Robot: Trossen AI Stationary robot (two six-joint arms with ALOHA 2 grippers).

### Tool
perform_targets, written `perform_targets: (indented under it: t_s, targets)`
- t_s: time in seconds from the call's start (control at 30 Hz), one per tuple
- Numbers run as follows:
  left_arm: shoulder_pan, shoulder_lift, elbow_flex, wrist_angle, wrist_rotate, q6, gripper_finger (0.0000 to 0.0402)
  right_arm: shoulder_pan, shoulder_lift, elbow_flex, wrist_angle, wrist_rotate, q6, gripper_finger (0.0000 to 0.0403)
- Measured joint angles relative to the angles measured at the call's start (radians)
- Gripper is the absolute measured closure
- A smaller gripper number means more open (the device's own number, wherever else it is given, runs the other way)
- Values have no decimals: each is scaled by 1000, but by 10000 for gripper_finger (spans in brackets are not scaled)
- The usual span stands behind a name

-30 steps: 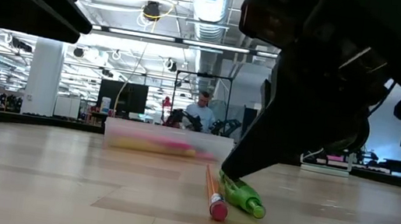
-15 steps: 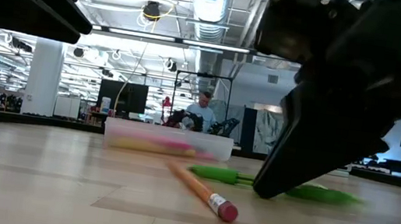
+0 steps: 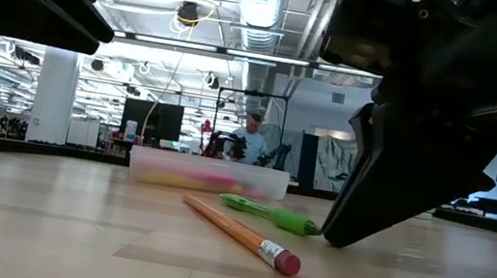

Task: Pick & place school supplies into a supply box
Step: Put the green pen into the supply box

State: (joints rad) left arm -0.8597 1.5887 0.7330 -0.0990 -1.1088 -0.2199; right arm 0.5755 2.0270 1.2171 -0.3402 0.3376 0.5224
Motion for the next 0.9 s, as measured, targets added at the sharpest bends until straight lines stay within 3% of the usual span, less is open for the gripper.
perform_targets:
  t_s: [0.1, 0.33, 0.63, 0.9]
  targets:
    - [0, 0, 0, 0, 0, 0, 263, 0, 1, 14, -32, 15, 1, 349]
    - [0, 0, 0, 0, 0, 0, 263, -1, -41, 68, -217, 199, 95, 349]
    - [2, 0, 0, -5, -1, -10, 263, -78, -23, 71, -79, 90, 98, 343]
    - [2, 0, 0, -12, 3, -12, 263, -105, -24, 72, -43, 109, 88, 284]
